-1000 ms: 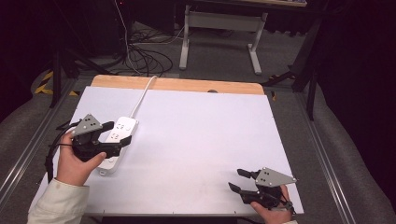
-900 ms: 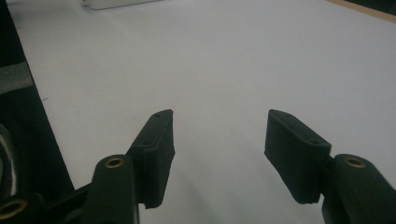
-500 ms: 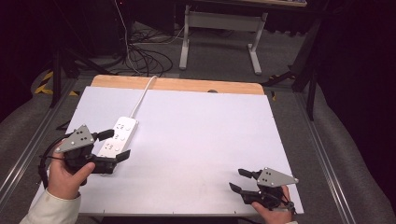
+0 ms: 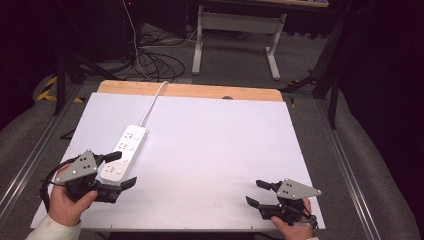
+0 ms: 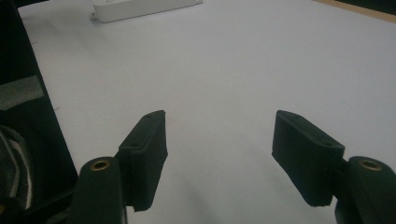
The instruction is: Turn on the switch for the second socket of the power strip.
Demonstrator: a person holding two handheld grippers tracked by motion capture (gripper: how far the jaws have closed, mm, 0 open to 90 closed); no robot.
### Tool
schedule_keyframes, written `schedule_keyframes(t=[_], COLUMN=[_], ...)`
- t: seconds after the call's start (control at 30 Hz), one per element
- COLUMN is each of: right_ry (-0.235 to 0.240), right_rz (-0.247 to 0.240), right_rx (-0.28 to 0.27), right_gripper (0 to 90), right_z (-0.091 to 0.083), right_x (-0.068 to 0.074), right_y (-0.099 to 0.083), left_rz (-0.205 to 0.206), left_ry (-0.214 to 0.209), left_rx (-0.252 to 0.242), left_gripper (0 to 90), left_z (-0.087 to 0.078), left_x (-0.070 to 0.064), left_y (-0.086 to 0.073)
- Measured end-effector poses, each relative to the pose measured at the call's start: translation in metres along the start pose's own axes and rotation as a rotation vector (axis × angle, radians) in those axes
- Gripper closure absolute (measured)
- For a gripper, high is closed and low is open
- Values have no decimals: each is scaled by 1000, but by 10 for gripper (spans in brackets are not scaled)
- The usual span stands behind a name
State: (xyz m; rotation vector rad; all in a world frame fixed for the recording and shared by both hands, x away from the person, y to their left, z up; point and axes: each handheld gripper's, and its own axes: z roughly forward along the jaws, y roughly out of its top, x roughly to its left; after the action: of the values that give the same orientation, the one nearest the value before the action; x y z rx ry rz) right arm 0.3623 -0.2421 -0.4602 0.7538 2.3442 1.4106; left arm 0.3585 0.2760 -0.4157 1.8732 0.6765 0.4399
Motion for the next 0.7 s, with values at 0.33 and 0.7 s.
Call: schedule_keyframes(t=[0.33, 0.7], right_ry=[13, 18], right_rz=[2, 2], right_rx=[-2, 0], right_gripper=[353, 353], right_z=[0, 0], right_x=[0, 0], right_y=[0, 0], left_rz=[-28, -20], left_ry=[27, 3], left_rx=[7, 28], left_gripper=[102, 122], left_z=[3, 9], left_x=[-5, -8], left_y=[-29, -56])
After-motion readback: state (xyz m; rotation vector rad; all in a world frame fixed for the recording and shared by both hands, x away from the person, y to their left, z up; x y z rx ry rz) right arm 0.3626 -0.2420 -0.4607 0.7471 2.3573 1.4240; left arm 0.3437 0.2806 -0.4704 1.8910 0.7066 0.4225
